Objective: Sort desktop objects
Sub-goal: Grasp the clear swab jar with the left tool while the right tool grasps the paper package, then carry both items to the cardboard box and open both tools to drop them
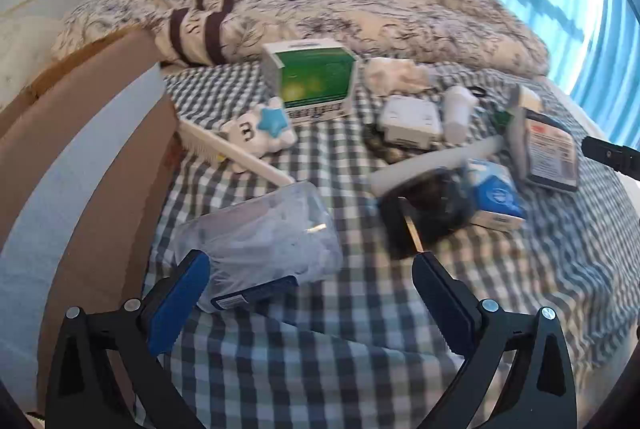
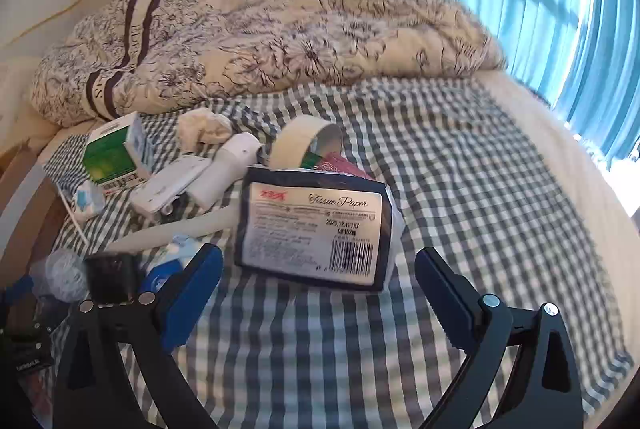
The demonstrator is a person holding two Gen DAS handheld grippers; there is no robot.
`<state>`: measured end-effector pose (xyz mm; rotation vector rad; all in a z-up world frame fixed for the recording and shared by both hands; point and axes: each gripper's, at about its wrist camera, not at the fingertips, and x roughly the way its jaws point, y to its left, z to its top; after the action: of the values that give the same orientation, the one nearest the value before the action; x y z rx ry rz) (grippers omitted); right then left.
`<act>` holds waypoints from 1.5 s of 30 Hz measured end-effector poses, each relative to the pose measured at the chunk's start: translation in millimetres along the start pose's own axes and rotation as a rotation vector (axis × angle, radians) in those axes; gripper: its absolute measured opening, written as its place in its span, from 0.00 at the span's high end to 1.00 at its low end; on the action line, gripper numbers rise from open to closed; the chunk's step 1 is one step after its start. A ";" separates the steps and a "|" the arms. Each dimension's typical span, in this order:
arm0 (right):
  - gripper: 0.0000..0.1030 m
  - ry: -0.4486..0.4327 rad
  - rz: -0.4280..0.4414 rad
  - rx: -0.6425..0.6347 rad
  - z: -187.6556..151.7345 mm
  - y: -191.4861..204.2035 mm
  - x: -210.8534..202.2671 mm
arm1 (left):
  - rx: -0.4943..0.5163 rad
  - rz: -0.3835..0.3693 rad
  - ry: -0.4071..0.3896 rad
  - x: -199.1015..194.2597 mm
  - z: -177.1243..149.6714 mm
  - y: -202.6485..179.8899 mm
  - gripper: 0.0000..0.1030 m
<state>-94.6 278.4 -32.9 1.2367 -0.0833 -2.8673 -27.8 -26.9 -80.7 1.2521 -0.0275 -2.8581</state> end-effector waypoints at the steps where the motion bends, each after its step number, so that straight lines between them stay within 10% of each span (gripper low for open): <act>1: 0.06 0.012 0.005 0.010 2.9 -3.6 9.3 | 0.002 0.012 -0.009 1.2 0.1 0.6 0.00; 9: 0.08 0.100 0.030 0.102 11.0 -32.2 69.9 | -0.028 0.049 -0.022 2.0 1.9 9.0 0.00; 11: 0.45 0.128 0.100 0.124 6.8 -32.3 74.5 | -0.052 0.059 -0.017 0.9 3.5 12.8 0.00; 15: 0.65 0.061 0.066 0.091 1.9 -23.6 53.1 | -0.103 0.061 -0.002 0.7 2.8 19.7 0.00; 28: 0.68 0.025 0.097 0.026 -12.0 -0.5 20.0 | -0.205 0.051 0.128 55.9 3.9 27.5 0.01; 31: 0.70 0.016 0.095 0.011 -11.5 4.9 11.7 | -0.180 0.034 0.144 56.5 1.3 31.0 0.13; 45: 0.82 -0.039 0.107 -0.028 -7.7 24.9 -41.4 | 0.000 0.055 -0.053 -26.8 21.0 -8.1 0.13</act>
<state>-60.7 254.8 -6.7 1.1352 -0.1063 -2.7913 -25.2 -18.0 -47.0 1.1560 -0.0620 -2.8442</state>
